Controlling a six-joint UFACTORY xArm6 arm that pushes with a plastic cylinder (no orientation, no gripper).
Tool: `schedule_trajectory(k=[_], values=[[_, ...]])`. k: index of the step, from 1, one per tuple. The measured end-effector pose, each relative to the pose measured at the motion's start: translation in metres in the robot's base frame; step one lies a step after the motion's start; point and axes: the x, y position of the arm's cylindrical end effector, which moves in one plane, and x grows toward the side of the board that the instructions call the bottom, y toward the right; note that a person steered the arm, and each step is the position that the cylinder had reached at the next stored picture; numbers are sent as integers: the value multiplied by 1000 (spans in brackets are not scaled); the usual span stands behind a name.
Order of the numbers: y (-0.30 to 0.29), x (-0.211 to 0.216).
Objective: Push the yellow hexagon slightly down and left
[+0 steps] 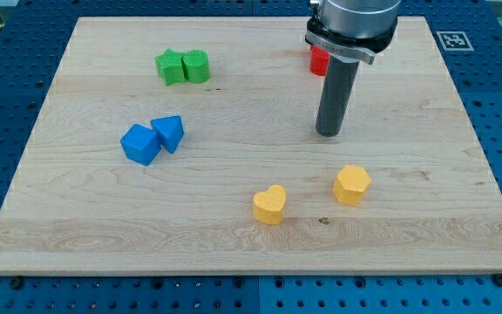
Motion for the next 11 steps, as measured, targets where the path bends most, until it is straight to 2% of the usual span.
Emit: schedule_trajectory(k=[2, 3, 4, 6, 8, 9, 10, 11], values=[[4, 9], [25, 17], [25, 41], [40, 58], [41, 61], [41, 79], [35, 81], [69, 88]])
